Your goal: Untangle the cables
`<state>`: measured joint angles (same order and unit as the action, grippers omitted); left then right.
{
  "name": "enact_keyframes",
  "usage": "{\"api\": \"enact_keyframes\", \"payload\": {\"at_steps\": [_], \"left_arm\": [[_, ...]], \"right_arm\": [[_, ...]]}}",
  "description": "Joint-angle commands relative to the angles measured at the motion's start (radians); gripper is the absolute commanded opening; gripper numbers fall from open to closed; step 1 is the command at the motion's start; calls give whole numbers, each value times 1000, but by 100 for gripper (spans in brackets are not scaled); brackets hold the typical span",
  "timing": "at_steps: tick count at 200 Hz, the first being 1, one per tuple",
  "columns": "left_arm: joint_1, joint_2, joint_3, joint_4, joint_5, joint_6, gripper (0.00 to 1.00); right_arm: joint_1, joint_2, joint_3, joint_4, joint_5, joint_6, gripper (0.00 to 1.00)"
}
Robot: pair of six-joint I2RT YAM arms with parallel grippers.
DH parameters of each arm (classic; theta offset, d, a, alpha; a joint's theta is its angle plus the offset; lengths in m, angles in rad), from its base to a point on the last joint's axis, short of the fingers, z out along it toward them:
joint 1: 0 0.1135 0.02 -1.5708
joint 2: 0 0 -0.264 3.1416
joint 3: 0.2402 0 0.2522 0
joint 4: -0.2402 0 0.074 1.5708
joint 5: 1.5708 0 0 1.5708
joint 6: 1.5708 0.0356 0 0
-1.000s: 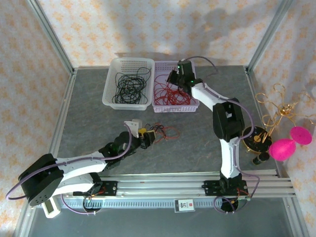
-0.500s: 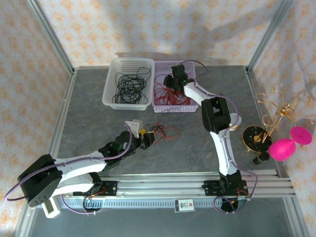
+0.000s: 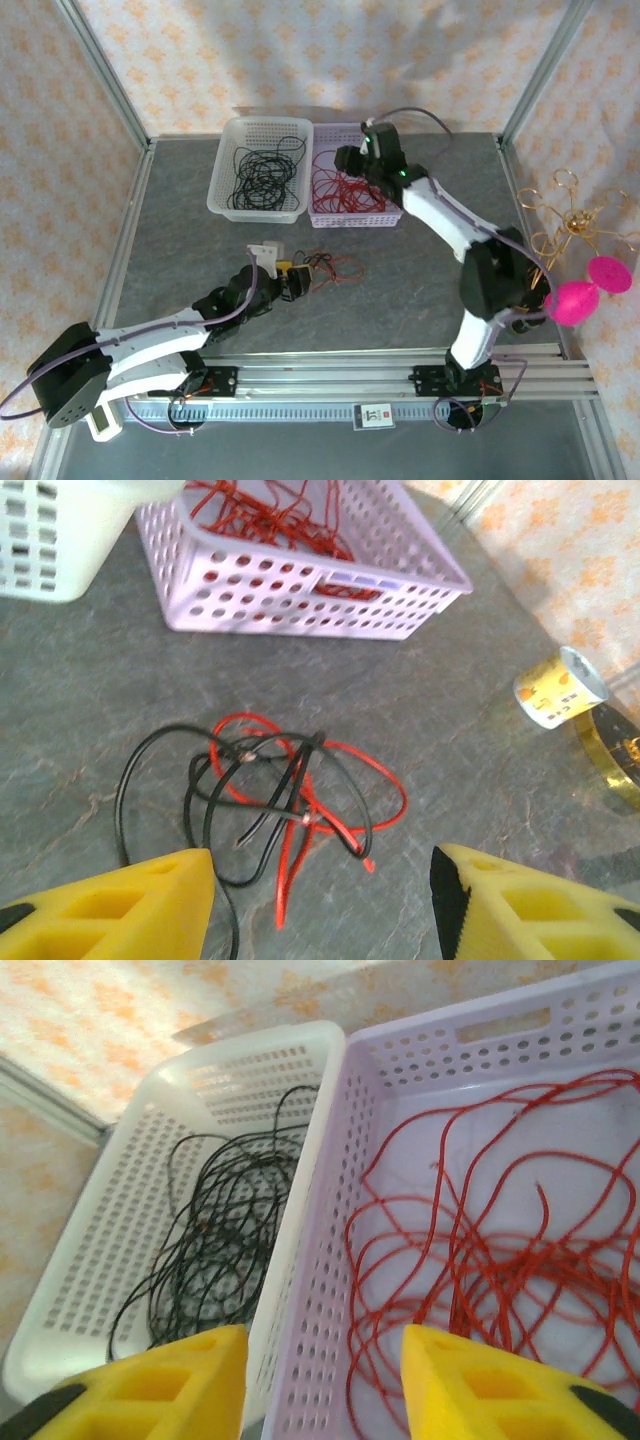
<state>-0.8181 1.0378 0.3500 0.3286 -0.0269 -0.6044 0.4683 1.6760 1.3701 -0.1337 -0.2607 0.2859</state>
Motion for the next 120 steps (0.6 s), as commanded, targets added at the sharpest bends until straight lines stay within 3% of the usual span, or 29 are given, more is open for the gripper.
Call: {"api": "enact_keyframes", "payload": {"at_steps": [1,47,120], "left_arm": [[12,-2,36,-164,2,-85,59],[72,104,132,-293,3,-125,51],[92,403,385,-508,-171,-3,47]], "right_arm": [[39,-116,-224,56,-61,-40,40],[95,-276,-526,121,-109,-8,35],[104,-327,-595,170,-98,-27,33]]}}
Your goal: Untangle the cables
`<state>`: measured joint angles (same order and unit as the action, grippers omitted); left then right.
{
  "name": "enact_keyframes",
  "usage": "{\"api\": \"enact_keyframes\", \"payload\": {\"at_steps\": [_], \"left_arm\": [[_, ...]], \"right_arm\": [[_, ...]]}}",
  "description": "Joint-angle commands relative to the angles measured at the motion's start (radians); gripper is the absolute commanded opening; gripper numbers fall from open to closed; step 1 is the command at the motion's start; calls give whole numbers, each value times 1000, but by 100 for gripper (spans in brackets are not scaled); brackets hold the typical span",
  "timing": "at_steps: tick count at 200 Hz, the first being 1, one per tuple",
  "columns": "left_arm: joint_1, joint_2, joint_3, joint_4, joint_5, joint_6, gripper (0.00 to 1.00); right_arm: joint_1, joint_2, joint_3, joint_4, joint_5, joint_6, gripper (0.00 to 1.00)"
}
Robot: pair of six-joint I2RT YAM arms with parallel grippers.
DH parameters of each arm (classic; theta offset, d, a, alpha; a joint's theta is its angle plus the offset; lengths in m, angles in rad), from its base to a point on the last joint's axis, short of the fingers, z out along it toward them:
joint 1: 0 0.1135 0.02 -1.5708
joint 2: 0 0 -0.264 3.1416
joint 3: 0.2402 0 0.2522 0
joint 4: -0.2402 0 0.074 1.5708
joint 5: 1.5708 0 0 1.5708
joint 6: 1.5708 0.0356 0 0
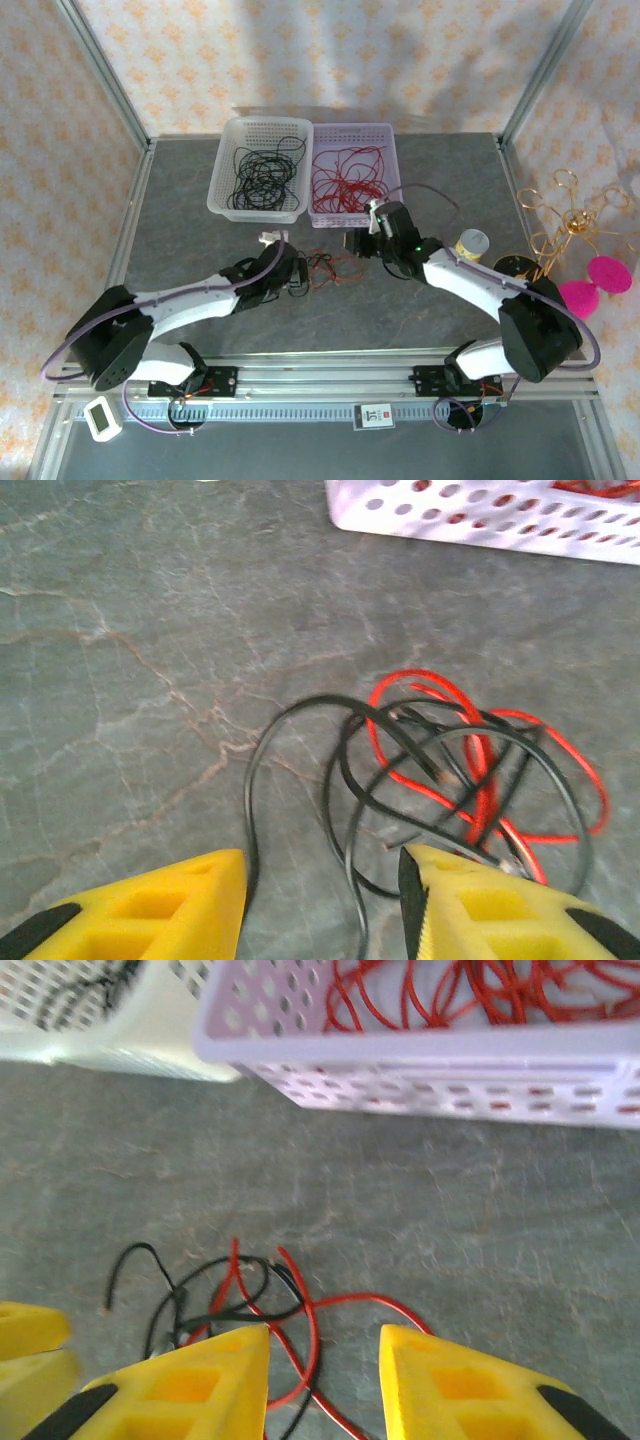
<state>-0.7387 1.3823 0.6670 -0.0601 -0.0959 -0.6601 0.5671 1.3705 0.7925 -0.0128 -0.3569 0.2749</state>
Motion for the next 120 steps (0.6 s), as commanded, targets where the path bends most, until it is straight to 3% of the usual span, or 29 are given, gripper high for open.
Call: {"api": "enact_keyframes", "payload": {"at_steps": [1,44,120], "left_arm": [[14,62,71,-120,-103,53,47],[34,158,118,-121,-134,68,48],[49,315,166,-45,-105,105,41]], "right_arm": [[5,-22,-19,49,-2,-17,33],[6,-56,-91,74,-4,-14,33],[6,-79,-116,89,-15,-2,31]]}}
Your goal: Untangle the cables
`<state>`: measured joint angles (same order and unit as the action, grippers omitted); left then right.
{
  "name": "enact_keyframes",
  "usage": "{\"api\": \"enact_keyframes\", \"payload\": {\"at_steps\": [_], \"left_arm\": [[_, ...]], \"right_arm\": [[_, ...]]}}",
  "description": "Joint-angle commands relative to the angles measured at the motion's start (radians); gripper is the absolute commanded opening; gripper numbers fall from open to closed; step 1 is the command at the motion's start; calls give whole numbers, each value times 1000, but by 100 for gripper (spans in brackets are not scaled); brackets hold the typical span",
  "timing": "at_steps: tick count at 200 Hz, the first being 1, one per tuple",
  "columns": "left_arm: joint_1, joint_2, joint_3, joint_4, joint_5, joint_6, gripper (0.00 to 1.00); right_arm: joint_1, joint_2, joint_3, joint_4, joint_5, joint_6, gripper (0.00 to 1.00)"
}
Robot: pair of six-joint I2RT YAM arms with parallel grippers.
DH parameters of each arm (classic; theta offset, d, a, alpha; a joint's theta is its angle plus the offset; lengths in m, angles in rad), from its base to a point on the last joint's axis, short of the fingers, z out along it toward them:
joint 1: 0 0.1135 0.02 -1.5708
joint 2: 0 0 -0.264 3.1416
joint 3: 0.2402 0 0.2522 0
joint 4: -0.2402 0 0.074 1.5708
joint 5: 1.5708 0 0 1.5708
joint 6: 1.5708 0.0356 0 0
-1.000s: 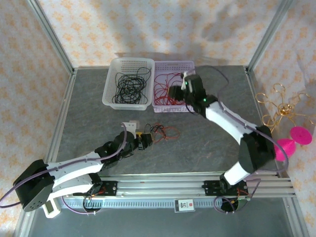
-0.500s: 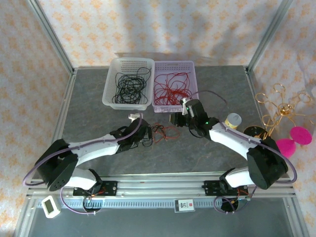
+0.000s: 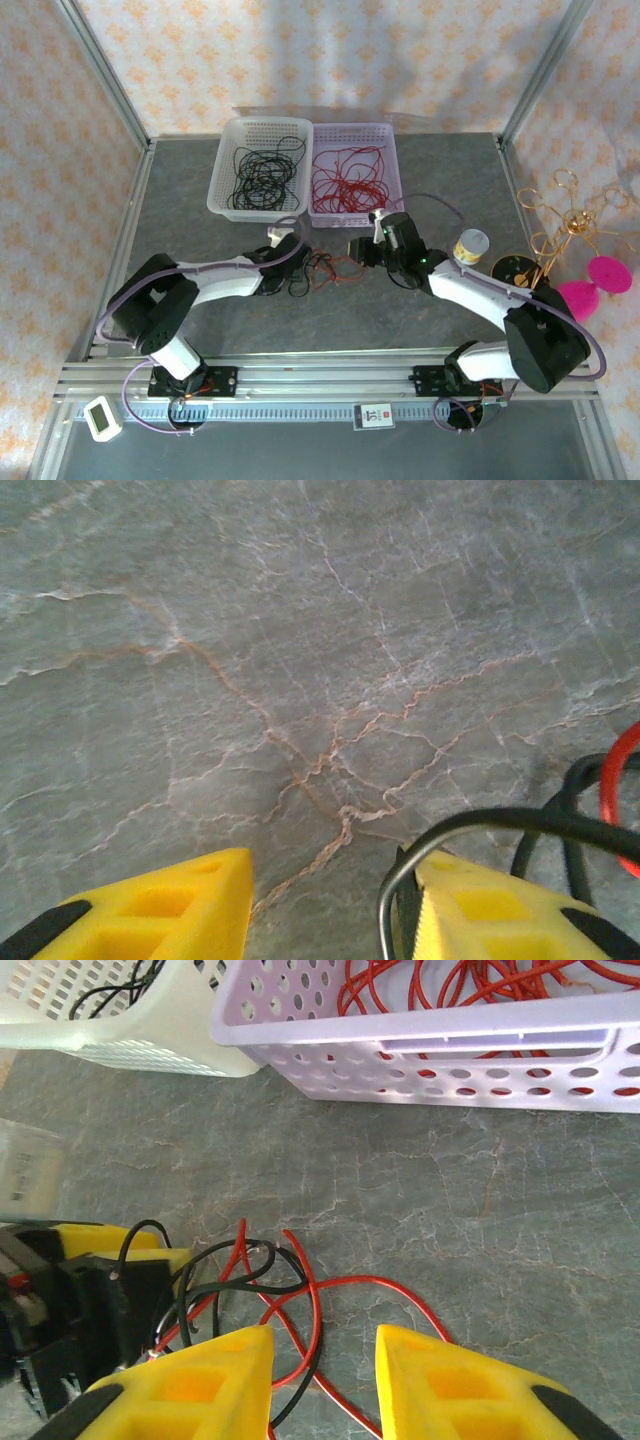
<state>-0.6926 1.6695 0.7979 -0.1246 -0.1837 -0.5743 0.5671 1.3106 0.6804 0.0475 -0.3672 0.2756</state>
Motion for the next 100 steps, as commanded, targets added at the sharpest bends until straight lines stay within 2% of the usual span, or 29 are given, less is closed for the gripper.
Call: {"api": "enact_keyframes", "payload": {"at_steps": [1,31,64,100], "left_arm": [[3,28,35,21,-18,19,40],[4,28,26,70,-46,8,26],[5,-46,-35,180,-82,18,0],[-32,-242,-80,146,-160,42,0]], "right_arm": [[5,-19,-4,29,-5,-3,31],[5,-28,-5,25,-3,0,31],[6,-54,-5,25,4,2,30],[9,-118,-16,48,-81,-64,31]]}}
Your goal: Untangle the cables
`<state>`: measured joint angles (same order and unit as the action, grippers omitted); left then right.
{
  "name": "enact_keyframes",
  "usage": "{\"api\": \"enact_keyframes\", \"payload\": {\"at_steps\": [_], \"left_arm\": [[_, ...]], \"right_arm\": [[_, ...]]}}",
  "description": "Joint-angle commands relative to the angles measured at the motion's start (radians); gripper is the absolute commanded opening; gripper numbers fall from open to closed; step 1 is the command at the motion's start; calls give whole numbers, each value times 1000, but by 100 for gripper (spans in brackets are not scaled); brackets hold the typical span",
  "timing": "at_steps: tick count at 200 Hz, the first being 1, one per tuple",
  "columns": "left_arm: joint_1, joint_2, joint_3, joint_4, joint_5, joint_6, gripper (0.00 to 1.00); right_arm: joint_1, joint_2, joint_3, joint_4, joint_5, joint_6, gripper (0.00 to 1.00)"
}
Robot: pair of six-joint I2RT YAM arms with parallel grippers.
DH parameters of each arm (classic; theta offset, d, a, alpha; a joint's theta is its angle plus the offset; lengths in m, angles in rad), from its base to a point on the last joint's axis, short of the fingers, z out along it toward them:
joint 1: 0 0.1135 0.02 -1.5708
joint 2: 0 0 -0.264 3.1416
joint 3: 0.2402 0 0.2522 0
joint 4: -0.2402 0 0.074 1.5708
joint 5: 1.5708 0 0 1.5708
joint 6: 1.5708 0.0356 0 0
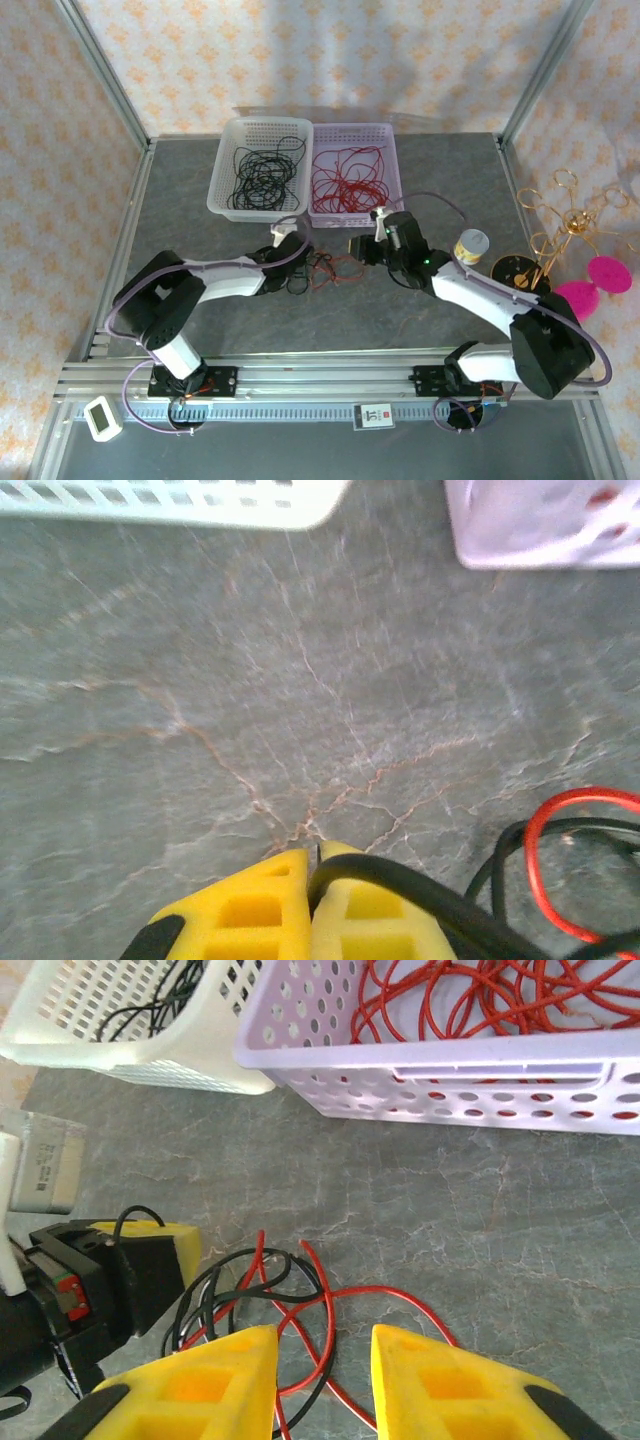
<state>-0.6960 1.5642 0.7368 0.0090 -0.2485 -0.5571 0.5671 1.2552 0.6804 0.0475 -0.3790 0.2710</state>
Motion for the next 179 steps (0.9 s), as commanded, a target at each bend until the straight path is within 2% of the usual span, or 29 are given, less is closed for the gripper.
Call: {"api": "enact_keyframes", "payload": {"at_steps": [1,36,57,72,102,121,143,167,179], "left_arm": [[-31,-144,-19,9,-98,27,0],[-128,-380,-1,-123,-143,80,0],[-168,-486,44,-198,-129,121,0],[-187,-537,91,-252,-150,140,0],[-194,-604,181,-312,-164,171,0],[-193,-616,234,-330,-145,201,0],[-193,-614,289,-351,-126,224,0],[-197,-611,339,-364,-96,241,0],[-200,-615,359,-365,-88,248,0]], "right_arm": [[9,-65,-17,49,-70,-61,31],[32,-137,-37,139,-161,-126,38],[97,-160,-45,224,-211,-268,45],[111,-160,-52,294,-300,-383,46],[121,-125,-86,503,-438,-466,47],[163,-82,-76,538,-499,-594,48],[190,-19,-49,538,-513,-715,49],[195,65,15,562,-441,-742,49],[197,107,35,602,-358,-735,49]]}}
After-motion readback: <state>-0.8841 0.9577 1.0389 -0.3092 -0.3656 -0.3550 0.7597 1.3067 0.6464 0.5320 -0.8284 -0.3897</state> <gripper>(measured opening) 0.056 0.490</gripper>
